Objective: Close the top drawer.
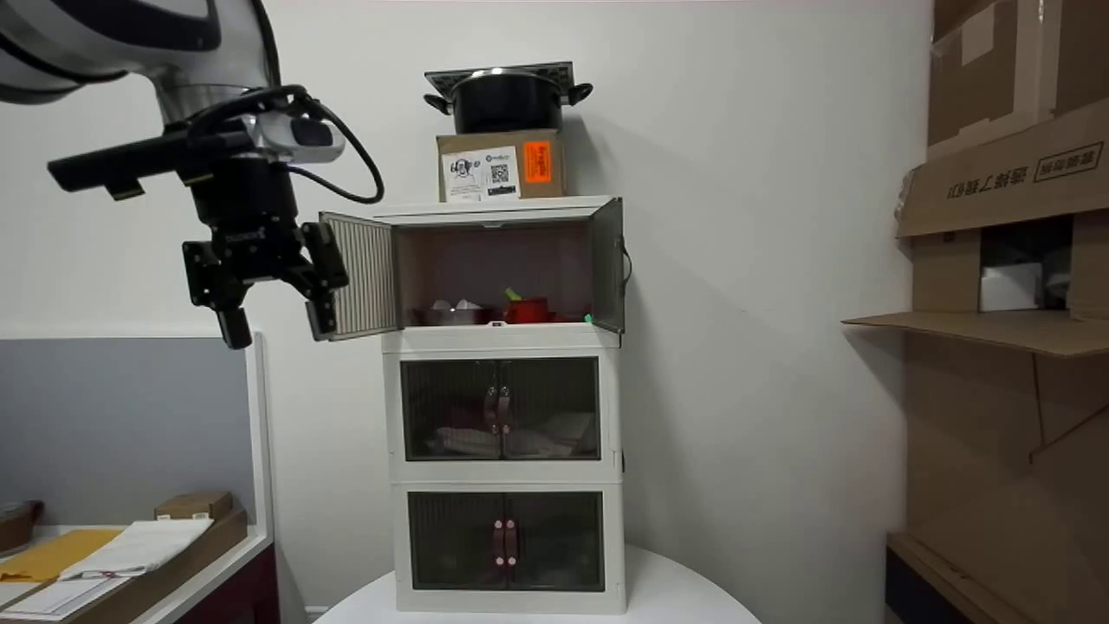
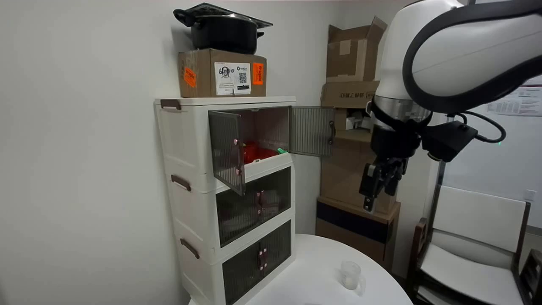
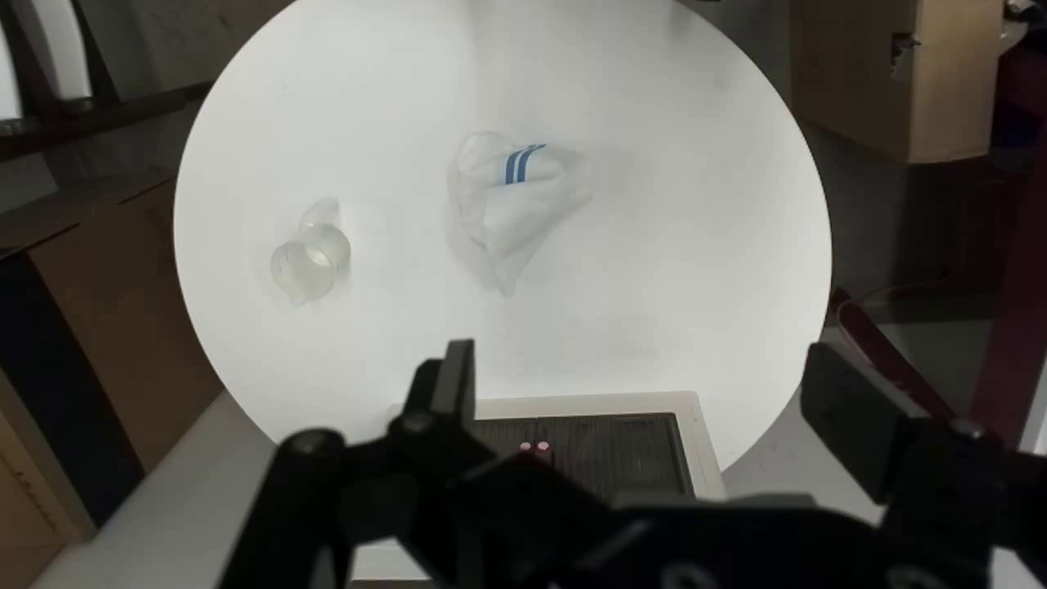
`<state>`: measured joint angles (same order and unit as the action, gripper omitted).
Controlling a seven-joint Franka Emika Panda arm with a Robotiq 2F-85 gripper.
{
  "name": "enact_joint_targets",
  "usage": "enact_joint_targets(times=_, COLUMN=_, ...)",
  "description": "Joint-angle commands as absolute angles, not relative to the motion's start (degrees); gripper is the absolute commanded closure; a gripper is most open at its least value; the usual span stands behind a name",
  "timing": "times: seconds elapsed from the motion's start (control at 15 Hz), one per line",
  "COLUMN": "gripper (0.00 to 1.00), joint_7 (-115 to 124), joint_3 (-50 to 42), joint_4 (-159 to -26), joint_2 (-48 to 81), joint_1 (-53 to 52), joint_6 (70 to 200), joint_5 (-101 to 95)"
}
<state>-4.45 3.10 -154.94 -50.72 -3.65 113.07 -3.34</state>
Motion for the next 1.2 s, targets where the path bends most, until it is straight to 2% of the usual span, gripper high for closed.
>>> enact_joint_targets(times=0.0, gripper=0.00, joint_7=-4.9, joint_3=1.5, joint_4=-151.4, joint_2=-49.0, joint_1=-3.4, joint_6=113.8, joint_5=-3.5)
enact_joint_targets(times=0.27, gripper=0.00, joint_7=-5.2, joint_3=0.3, joint_4=-141.6, joint_2=-43.1, joint_1=-3.5, joint_6=111.7, joint_5=-2.5)
enact_joint_targets(times=0.53, gripper=0.00, joint_7=-3.0, joint_3=2.9, joint_4=-130.4, joint_2=-35.4, joint_1=-5.5, joint_6=110.7, joint_5=1.0)
enact_joint_targets(times=1.13, gripper=0.00, joint_7=10.0, joint_3=14.2, joint_4=-109.9, joint_2=-17.0, joint_1=-6.8, joint_6=110.8, joint_5=-1.5)
